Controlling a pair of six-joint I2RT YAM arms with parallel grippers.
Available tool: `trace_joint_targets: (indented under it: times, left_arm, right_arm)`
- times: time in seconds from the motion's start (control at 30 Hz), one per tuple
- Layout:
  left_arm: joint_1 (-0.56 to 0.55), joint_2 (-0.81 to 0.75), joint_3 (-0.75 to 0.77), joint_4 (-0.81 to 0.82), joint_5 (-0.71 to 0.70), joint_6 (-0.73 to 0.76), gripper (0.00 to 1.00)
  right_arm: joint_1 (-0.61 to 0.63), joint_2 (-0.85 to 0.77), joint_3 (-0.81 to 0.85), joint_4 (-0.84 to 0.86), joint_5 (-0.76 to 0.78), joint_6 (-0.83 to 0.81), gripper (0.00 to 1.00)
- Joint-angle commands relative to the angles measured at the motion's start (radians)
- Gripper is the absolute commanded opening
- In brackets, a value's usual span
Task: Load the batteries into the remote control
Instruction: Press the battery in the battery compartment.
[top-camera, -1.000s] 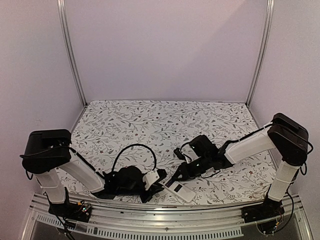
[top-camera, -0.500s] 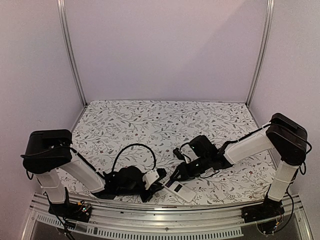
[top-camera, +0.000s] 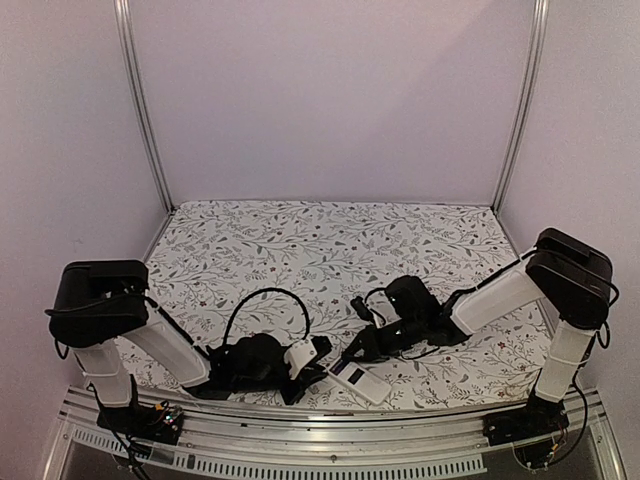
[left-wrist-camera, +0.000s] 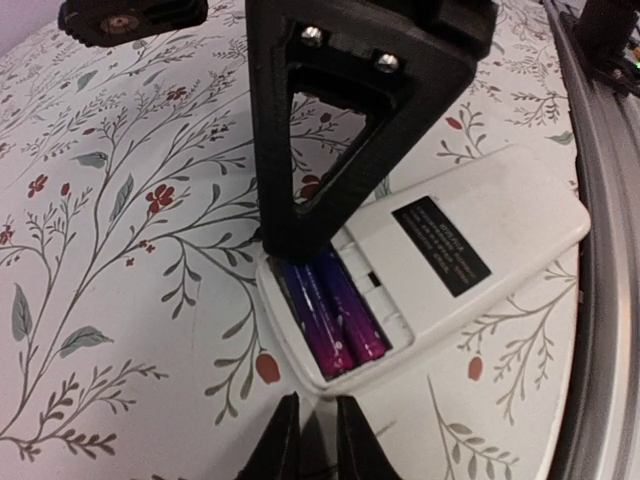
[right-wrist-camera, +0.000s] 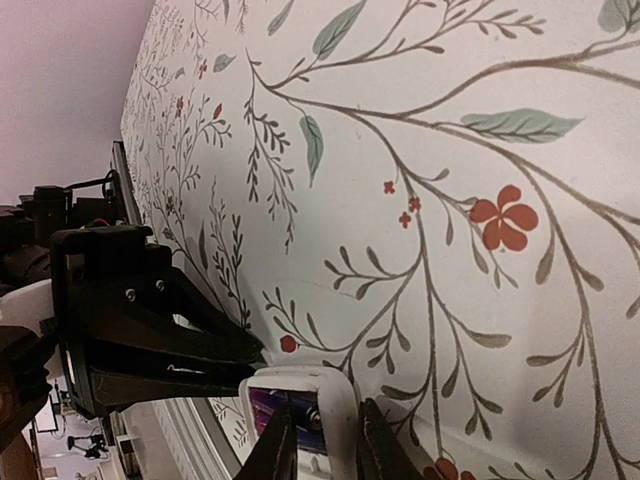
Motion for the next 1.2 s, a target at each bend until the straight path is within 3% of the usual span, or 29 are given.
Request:
trace_joint_targets:
  times: [0.0, 0.73, 1.17]
  left_arm:
    - [0.004, 0.029, -0.017, 0.019, 0.022, -0.019, 0.13]
    - [0.019, 0.035, -0.014, 0.019, -0.009, -0.031, 0.13]
    - [0.019, 0.030, -0.011, 0.001, -0.014, -0.027, 0.12]
  right_arm:
    - [0.008, 0.017, -0.041, -0.011, 0.019, 0.022, 0.19]
    - [0.078, 0.002, -0.065, -0.115, 0.112, -0.030, 0.21]
    - [0.044, -0.100, 0.109, -0.310, 0.142, -0.137, 0.41]
